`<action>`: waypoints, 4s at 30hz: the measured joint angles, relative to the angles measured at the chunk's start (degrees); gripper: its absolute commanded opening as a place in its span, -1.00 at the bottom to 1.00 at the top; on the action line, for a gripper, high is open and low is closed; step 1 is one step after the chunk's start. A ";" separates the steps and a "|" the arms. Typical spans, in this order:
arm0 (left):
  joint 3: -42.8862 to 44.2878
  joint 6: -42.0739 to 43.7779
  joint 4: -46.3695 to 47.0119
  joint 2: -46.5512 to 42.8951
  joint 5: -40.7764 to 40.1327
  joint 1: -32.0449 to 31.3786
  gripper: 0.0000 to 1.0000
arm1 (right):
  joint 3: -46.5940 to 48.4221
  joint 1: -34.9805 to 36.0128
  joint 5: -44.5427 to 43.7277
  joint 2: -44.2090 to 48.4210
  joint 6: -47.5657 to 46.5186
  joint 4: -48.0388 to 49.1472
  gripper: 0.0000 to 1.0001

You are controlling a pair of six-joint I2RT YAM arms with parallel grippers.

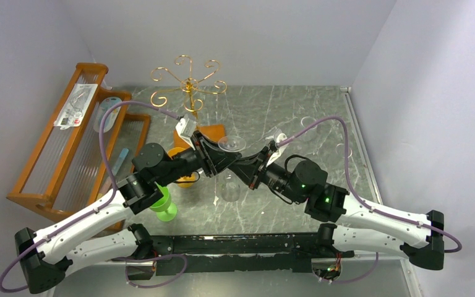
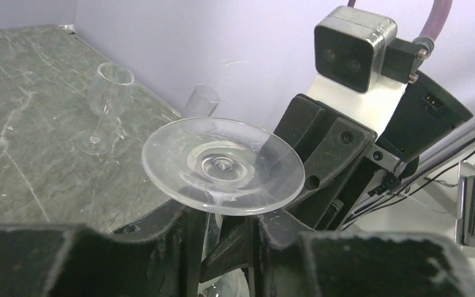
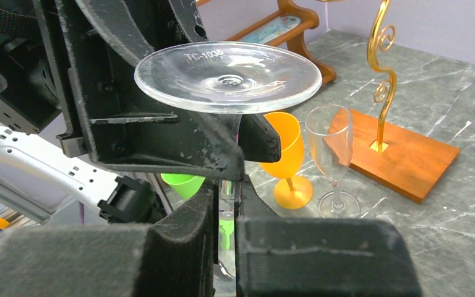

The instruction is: Place the wine glass upside down on the wine glass rack

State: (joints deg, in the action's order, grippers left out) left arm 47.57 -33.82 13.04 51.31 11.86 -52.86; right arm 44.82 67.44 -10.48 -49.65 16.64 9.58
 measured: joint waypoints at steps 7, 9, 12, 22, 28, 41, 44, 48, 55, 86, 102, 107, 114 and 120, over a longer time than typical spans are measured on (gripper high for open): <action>-1.42 -0.35 1.75 -0.92 -4.35 -0.22 -0.90 | -0.22 -0.26 -0.26 -0.07 1.44 1.42 -0.78; -1.70 -0.39 2.12 -1.05 -4.94 -0.24 -0.90 | -0.22 -0.26 -0.50 -0.46 1.84 1.86 -0.63; -2.19 -0.42 2.29 -1.07 -5.49 -0.22 -0.90 | -0.20 -0.26 -1.07 -1.36 2.21 2.49 -0.56; -3.19 -0.02 3.43 -1.51 -5.09 -0.17 -0.90 | 1.16 -0.52 -1.36 -4.13 2.38 2.62 -0.85; -3.39 0.22 3.34 -1.88 -5.14 -0.17 -0.03 | 1.20 -0.72 -1.68 -4.11 2.05 2.62 -1.00; 3.78 6.32 -10.82 -4.70 -10.34 -0.17 0.94 | 3.39 -7.30 -8.31 -5.53 -1.73 1.33 -1.00; 8.72 9.57 -16.65 -5.57 -13.97 -0.17 0.94 | 5.14 -13.57 -7.21 -7.30 -1.46 1.88 -1.00; 16.55 13.40 -21.84 -5.75 -20.35 -0.17 0.94 | 7.26 -20.50 -5.09 -10.88 -1.57 3.10 -1.00; 22.97 18.12 -25.27 -6.19 -32.94 -0.17 0.94 | 12.37 -26.29 0.46 -21.11 -2.84 7.02 -1.00; 23.30 18.95 -31.82 -2.73 -43.45 -0.17 0.95 | 31.65 -40.06 39.65 -53.70 -13.90 19.65 -1.00; 23.30 17.27 -32.87 -0.24 -42.07 -0.17 0.94 | 31.93 -40.46 45.66 -55.47 -5.44 33.86 -1.00; 23.30 17.07 -32.89 -0.24 -42.07 -0.17 0.94 | 31.93 -40.61 47.01 -55.56 -5.60 34.01 -1.00; 23.30 17.05 -32.92 0.46 -42.07 -0.17 0.95 | 32.37 -40.70 48.81 -56.13 -6.93 32.70 -1.00; 23.30 16.85 -33.22 1.53 -42.12 -0.17 0.95 | 34.88 -40.70 50.80 -58.38 -7.39 31.50 -1.00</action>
State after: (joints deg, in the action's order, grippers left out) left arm 70.87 -16.97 -20.18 52.84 -30.26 -53.04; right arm 79.70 26.74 40.32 -108.03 9.26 41.08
